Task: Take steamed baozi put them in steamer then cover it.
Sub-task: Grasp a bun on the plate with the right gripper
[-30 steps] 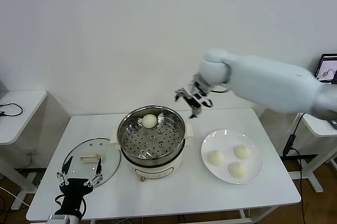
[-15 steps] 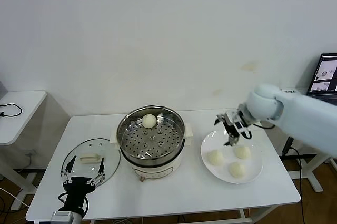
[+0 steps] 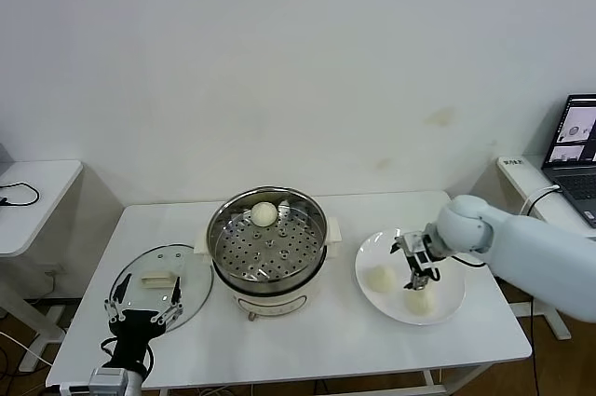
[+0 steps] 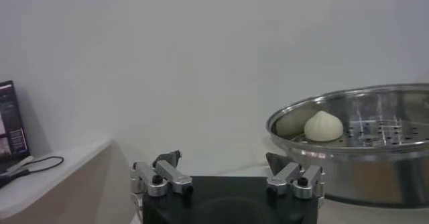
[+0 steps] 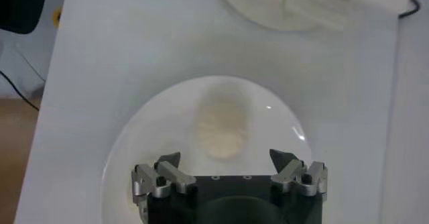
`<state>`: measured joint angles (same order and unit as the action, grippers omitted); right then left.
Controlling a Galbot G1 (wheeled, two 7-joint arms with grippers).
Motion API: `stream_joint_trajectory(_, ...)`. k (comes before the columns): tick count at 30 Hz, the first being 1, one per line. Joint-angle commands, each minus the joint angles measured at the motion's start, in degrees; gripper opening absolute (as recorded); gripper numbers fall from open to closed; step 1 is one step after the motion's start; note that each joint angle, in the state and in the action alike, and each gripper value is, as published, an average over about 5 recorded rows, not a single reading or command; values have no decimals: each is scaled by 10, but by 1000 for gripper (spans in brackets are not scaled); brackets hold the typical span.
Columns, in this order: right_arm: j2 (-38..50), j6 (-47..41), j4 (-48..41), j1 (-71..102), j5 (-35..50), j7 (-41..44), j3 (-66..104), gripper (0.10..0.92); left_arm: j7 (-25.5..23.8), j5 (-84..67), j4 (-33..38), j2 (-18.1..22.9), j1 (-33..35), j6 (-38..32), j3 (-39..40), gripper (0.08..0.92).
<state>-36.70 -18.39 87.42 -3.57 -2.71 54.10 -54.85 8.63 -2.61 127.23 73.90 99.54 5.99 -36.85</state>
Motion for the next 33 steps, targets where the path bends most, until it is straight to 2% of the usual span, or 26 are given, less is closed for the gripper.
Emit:
stream_joint_trajectory(1,-56,-4,-65,57,-22,-6,29,822,0,0,-2,0,-1,1,-2,823)
stream_joint_trajectory(20,-120,-3,-139,66,-44,-1,35,804,0,0,-7,3,-3,1,-4,823)
stream_joint_trajectory(33,-124,3,-149,40,-30,30,37,594,1,0,-7,3,-3,1,-4,823)
